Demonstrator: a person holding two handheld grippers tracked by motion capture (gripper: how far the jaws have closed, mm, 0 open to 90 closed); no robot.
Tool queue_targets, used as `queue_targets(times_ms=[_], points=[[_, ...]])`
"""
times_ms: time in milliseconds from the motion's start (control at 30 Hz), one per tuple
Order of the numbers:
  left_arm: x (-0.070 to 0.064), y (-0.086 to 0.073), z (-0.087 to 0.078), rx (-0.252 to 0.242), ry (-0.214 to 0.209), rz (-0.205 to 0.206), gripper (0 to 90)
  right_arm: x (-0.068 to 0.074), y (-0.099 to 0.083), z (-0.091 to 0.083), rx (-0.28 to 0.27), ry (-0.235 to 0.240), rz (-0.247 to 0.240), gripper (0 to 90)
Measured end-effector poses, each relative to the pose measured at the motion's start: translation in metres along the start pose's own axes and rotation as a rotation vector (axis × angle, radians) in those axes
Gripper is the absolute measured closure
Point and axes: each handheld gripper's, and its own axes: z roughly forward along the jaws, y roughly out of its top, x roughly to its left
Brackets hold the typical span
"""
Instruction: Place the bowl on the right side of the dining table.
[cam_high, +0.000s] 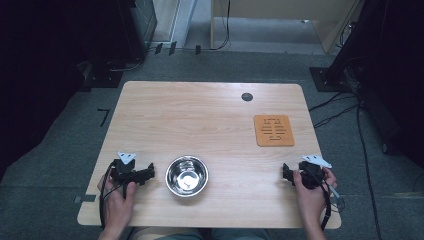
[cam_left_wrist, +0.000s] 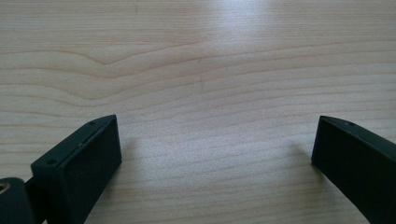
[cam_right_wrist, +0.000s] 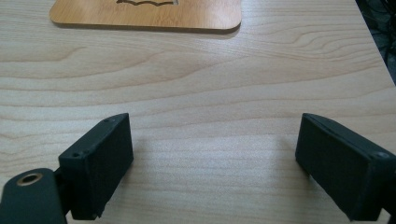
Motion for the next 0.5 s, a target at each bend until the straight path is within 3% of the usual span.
queue_targets(times_ms=[367, 500], points=[[0.0000, 0.0000, 0.0000, 0.000, 0.000, 0.000, 1.2, 0.0022, 0.0000, 0.0000, 0.002, -0.016, 0.016, 10.2], [-0.0001, 0.0003, 0.0004, -0.002, 0.000, -0.002, 1.2, 0.0063, 0.0004, -0.0018, -0.014, -0.012, 0.044, 14.1]])
